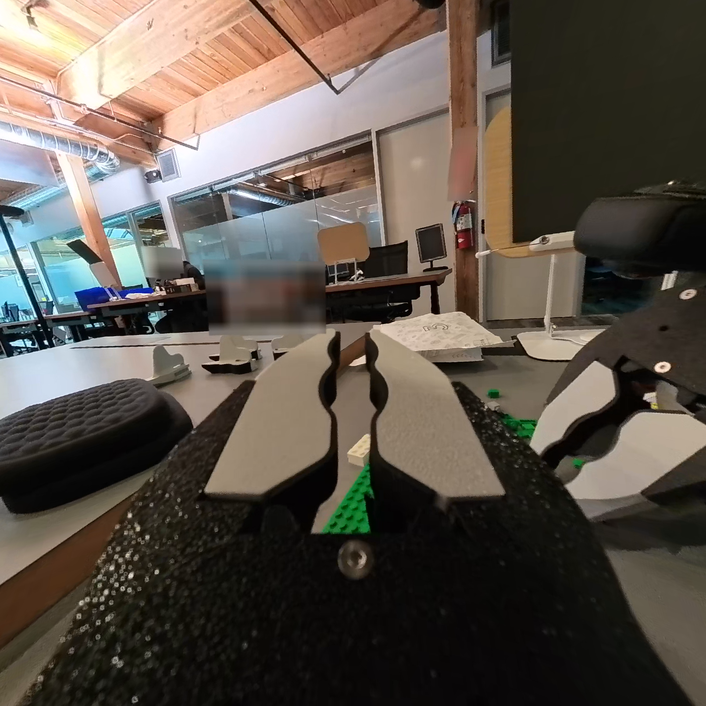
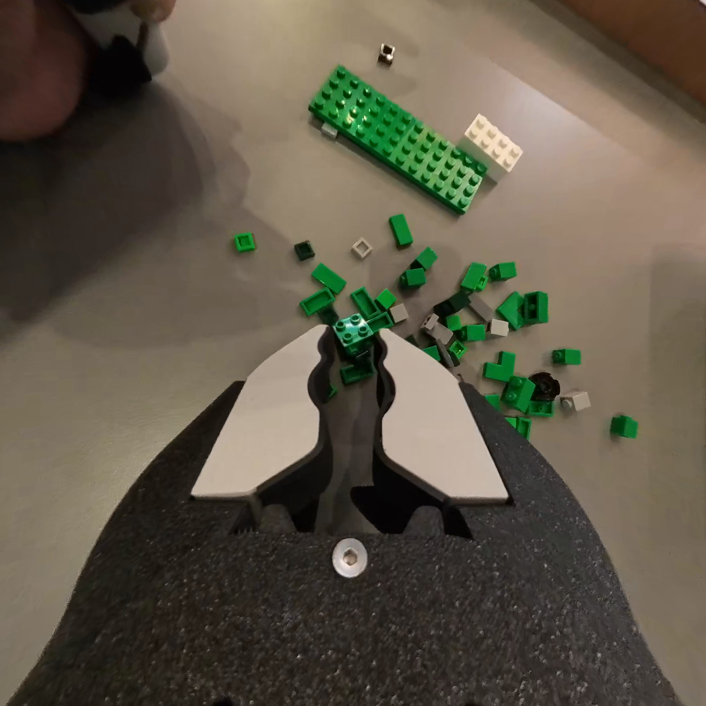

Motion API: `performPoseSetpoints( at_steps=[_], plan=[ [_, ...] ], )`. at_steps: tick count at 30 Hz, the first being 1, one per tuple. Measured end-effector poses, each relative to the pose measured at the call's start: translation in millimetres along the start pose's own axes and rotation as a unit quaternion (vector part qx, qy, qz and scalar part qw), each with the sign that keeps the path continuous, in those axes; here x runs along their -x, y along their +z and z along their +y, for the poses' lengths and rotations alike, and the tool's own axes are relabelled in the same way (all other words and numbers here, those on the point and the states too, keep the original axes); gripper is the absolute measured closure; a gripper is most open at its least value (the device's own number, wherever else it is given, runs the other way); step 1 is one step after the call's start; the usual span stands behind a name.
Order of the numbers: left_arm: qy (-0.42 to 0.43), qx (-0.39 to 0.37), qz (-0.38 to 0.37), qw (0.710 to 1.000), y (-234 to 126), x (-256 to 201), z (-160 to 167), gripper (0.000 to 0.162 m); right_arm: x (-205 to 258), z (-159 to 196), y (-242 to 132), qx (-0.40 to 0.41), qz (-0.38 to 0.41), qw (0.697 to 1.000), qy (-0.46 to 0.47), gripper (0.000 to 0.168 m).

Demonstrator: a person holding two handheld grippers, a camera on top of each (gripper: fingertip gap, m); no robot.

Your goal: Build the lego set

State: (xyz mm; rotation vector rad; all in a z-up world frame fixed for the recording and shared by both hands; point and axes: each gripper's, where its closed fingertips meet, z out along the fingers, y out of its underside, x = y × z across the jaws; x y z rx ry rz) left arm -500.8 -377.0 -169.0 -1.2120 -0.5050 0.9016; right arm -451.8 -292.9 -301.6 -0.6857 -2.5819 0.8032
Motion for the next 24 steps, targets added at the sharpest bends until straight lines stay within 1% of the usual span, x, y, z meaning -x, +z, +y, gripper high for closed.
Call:
performPoseSetpoints(
  at_steps=[5,8,11,13,14,15,18,21,24],
  plan=[
    [0.006,-0.002,0.01,1.0,0.8,-4.9,-1.0,0.152,3.7,-3.9,-5.1,-0.011,0.006,1.0,-0.008,0.15],
    [0.006,-0.004,0.013,1.0,0.7,-6.0,-1.4,0.153,3.3,-10.7,-18.3,-0.033,0.016,0.999,0.0,0.15],
    [0.0,-0.005,0.014,1.0,0.2,-6.0,-1.7,0.154,1.9,-10.1,-50.8,-0.051,0.044,0.998,0.011,0.15],
    [-0.002,-0.006,0.016,1.0,-0.4,-6.4,-2.3,0.154,2.1,2.2,-83.3,-0.057,0.074,0.995,0.028,0.15],
    [-0.002,-0.008,0.018,1.0,-0.8,-7.2,-3.2,0.154,2.2,13.5,-102.6,-0.055,0.096,0.993,0.042,0.15],
    [-0.001,-0.014,0.026,1.0,-1.8,-9.6,-5.0,0.16,2.2,28.5,-123.7,-0.049,0.122,0.99,0.057,0.15],
    [-0.005,-0.036,0.059,0.998,-6.2,-19.9,-13.0,0.162,8.2,92.2,-194.3,-0.008,0.214,0.97,0.117,0.15],
    [0.004,-0.034,0.072,0.997,-7.0,-26.8,-13.0,0.162,32.3,173.0,-258.4,0.052,0.287,0.932,0.214,0.15],
    [0.024,-0.03,0.091,0.995,-6.1,-38.3,-12.3,0.161,72.4,241.6,-295.3,0.092,0.331,0.89,0.3,0.15]
  ],
)
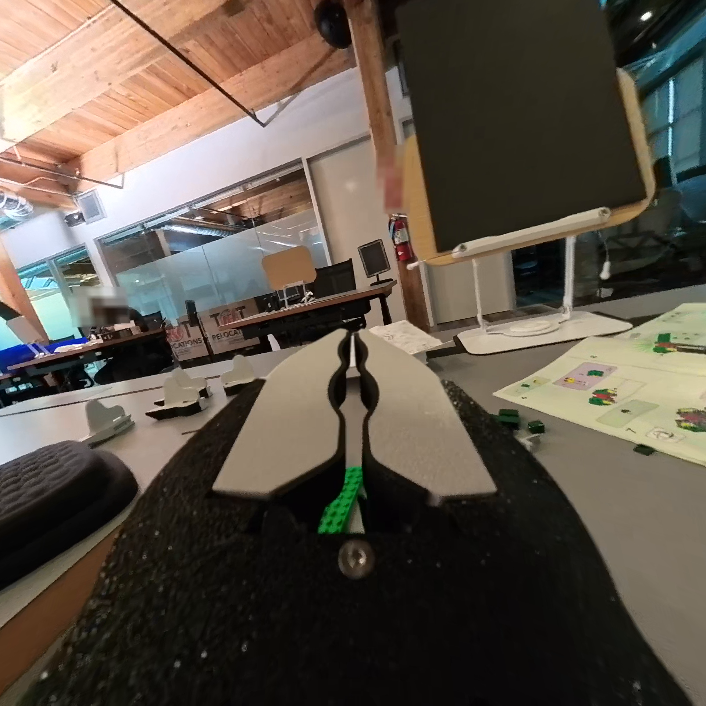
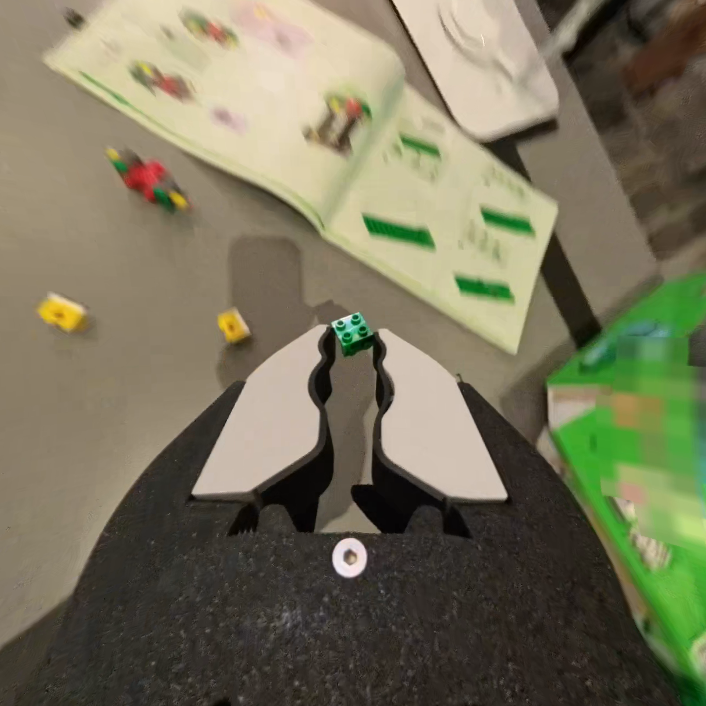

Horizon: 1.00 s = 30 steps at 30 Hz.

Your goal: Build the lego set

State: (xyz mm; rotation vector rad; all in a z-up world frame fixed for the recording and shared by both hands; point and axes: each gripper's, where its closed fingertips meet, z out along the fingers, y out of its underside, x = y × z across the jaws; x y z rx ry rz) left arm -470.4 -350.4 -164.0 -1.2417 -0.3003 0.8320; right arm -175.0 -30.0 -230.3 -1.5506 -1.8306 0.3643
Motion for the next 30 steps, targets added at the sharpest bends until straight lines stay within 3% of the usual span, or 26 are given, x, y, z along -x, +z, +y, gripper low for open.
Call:
performPoseSetpoints(
  at_steps=[3,6,10,12,15,17,19,23,27,30],
  plan=[
    [-0.015,-0.01,0.039,0.999,5.3,-28.1,-7.2,0.161,1.3,50.6,-11.1,0.02,0.015,0.998,0.051,0.15],
    [-0.056,-0.024,0.144,0.988,11.6,-101.0,-23.8,0.159,13.4,73.7,-7.9,0.022,0.004,0.998,0.065,0.15],
    [-0.03,-0.042,0.244,0.968,14.8,-195.3,-45.8,0.158,24.7,82.7,5.5,0.032,-0.013,0.998,0.058,0.15],
    [-0.05,-0.046,0.257,0.964,23.3,-225.3,-52.9,0.158,29.7,83.0,10.2,0.028,-0.024,0.998,0.058,0.149],
    [-0.083,-0.04,0.251,0.964,40.9,-257.6,-51.4,0.157,24.6,76.0,7.7,0.001,-0.011,0.997,0.081,0.132],
    [-0.093,-0.045,0.245,0.964,47.5,-266.0,-51.1,0.157,30.1,54.3,-0.1,-0.053,-0.032,0.994,0.095,0.132],
    [-0.098,-0.054,0.24,0.964,49.9,-263.4,-53.6,0.157,58.4,30.8,-6.1,-0.086,-0.113,0.986,0.091,0.137],
    [-0.053,-0.068,0.235,0.968,45.7,-249.6,-52.6,0.158,120.7,3.4,-3.1,-0.077,-0.245,0.961,0.107,0.137],
    [-0.023,-0.062,0.22,0.973,49.2,-240.5,-46.4,0.159,129.5,0.6,16.1,-0.054,-0.162,0.982,0.078,0.145],
    [-0.026,-0.064,0.224,0.972,49.8,-242.5,-47.7,0.159,141.6,-2.1,16.7,-0.048,-0.17,0.978,0.112,0.145]
  ],
)
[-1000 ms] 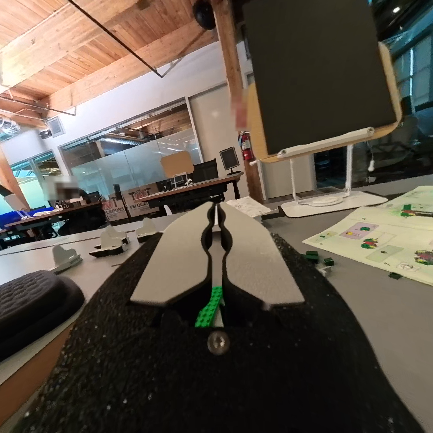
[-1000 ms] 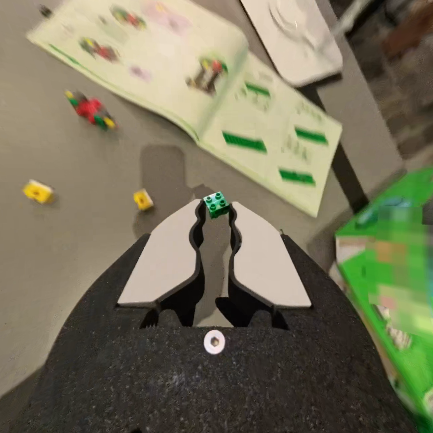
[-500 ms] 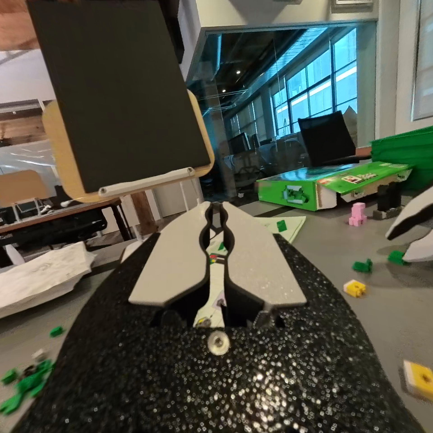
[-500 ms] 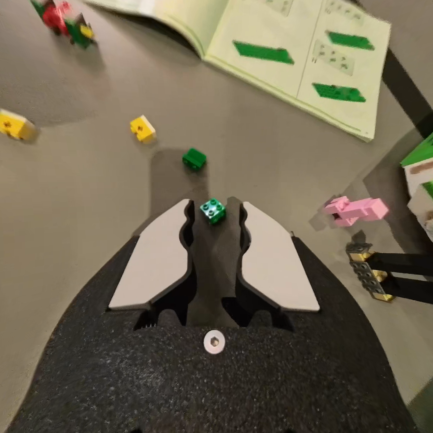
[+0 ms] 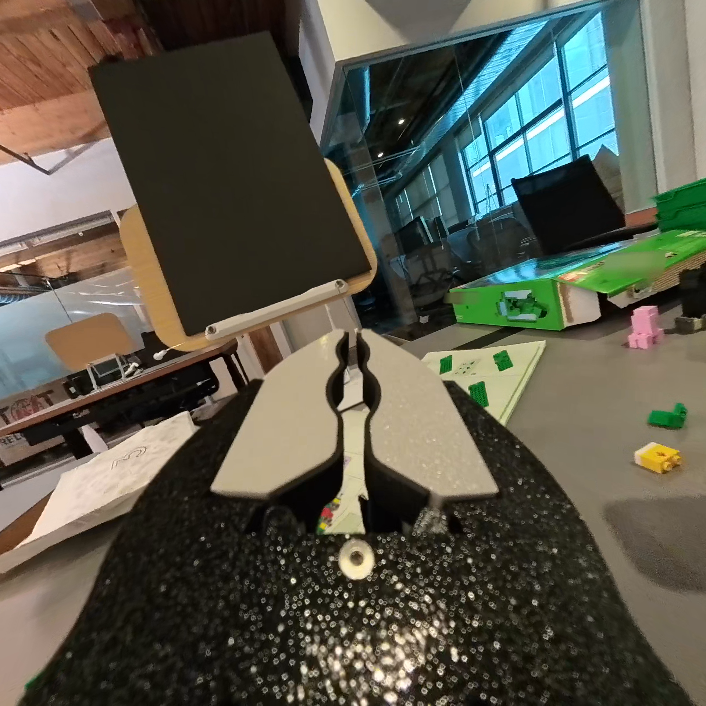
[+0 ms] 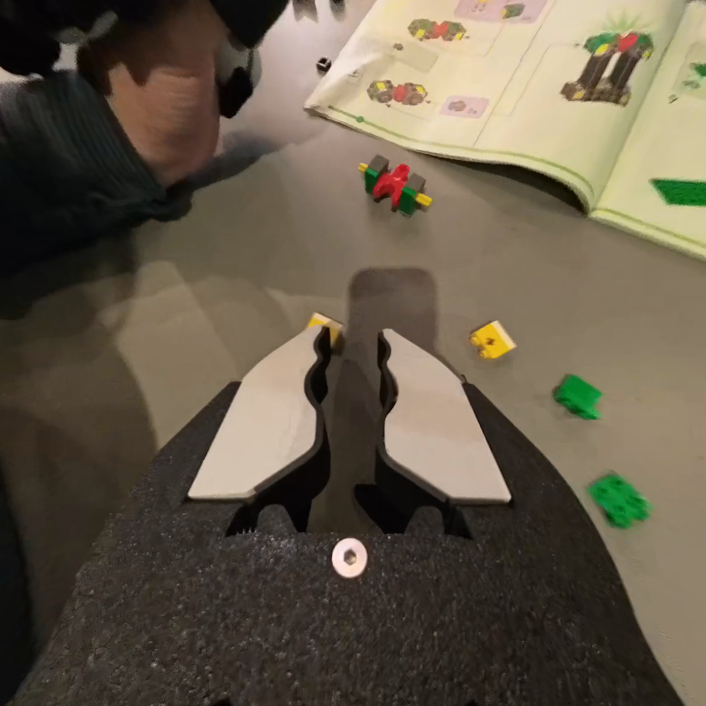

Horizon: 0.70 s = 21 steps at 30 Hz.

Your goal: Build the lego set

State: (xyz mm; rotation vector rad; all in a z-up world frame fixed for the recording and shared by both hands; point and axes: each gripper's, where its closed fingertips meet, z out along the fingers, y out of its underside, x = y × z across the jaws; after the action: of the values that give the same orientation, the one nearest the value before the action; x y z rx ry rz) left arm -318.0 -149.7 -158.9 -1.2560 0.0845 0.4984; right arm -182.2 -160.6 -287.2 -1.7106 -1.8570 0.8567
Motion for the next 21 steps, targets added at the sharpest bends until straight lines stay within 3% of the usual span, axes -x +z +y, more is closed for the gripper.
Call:
performPoseSetpoints(
  at_steps=[9,14,17,21],
  plan=[
    [0.036,-0.018,-0.031,0.999,-0.2,12.7,-4.5,0.159,14.1,6.4,10.5,0.025,0.028,0.998,0.046,0.134],
    [0.012,-0.014,-0.024,1.0,-0.3,12.7,-2.9,0.16,6.3,5.3,14.4,0.035,0.057,0.998,0.01,0.15],
    [-0.011,-0.022,0.039,0.999,-2.2,-4.5,-7.3,0.158,-6.7,-8.7,4.3,0.0,0.081,0.996,-0.037,0.151],
    [-0.017,-0.057,0.187,0.981,-15.1,-46.4,-23.4,0.135,-19.4,-43.2,-22.0,-0.113,0.039,0.993,-0.001,0.151]
  ],
)
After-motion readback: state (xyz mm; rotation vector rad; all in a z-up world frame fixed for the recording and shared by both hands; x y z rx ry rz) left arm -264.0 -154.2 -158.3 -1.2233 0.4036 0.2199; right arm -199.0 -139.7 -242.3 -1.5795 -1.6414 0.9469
